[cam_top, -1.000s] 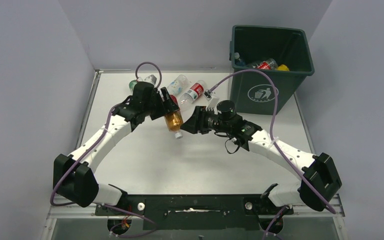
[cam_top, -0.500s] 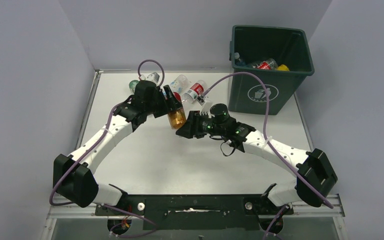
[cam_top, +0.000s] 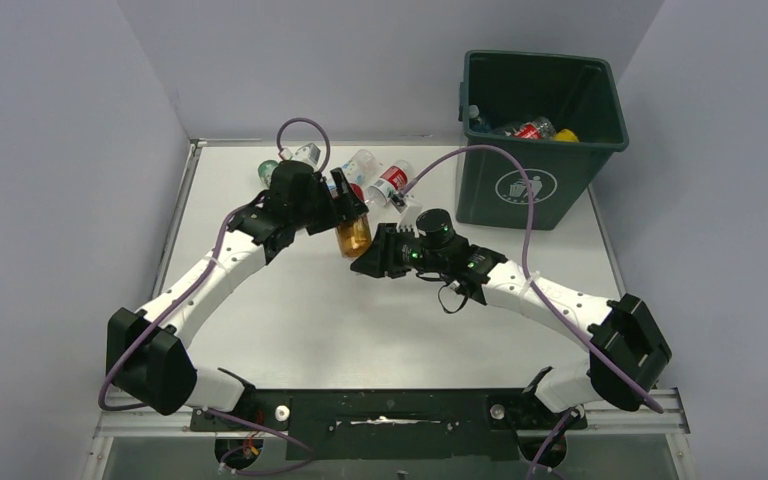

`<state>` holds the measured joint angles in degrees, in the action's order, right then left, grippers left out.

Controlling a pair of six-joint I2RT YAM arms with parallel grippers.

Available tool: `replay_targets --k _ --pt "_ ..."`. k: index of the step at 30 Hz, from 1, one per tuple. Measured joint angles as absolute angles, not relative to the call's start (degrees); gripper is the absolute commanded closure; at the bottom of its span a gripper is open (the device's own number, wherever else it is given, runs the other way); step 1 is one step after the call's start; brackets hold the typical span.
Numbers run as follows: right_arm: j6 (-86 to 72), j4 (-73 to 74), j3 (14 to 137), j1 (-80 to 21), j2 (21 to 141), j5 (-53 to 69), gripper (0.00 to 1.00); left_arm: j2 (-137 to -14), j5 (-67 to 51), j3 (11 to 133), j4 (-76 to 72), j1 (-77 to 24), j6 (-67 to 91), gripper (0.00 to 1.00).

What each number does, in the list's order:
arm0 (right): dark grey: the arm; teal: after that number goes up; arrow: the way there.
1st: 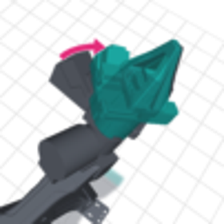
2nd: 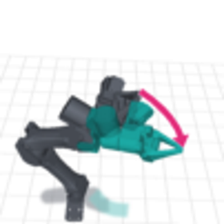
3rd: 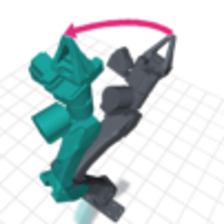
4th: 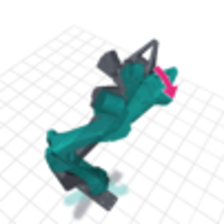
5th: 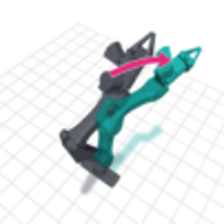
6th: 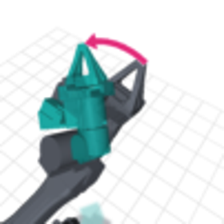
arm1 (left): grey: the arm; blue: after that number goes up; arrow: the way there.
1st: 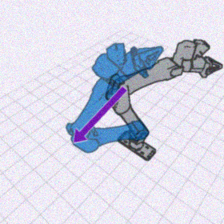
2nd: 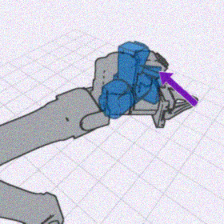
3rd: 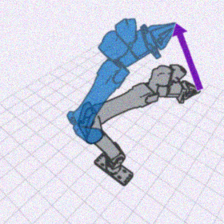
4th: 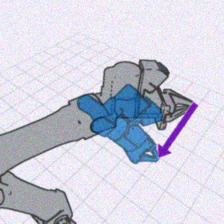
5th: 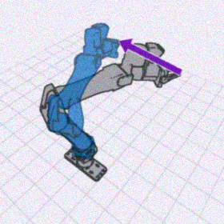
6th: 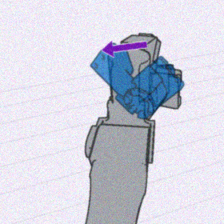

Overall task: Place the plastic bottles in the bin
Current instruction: Pick up the plastic bottle at the center of the board, then place the plastic bottle in the trash bin.

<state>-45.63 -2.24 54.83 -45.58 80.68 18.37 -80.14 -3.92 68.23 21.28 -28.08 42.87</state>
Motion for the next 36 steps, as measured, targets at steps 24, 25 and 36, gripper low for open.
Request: replay_targets --k 24,25,36 --pt "-39.8 10.7 60.5 -43.1 77.0 12.9 0.81 -72.2 -4.3 69.1 21.4 -8.2 36.2 0.09" --pt "-39.3 11.5 61.3 -42.3 76.5 12.8 0.81 -72.2 -4.3 68.7 21.5 -7.4 36.2 0.09" --pt "-32.5 23.4 78.5 -26.5 71.7 14.1 0.79 -74.3 -5.0 63.6 21.7 -5.1 36.4 0.09"
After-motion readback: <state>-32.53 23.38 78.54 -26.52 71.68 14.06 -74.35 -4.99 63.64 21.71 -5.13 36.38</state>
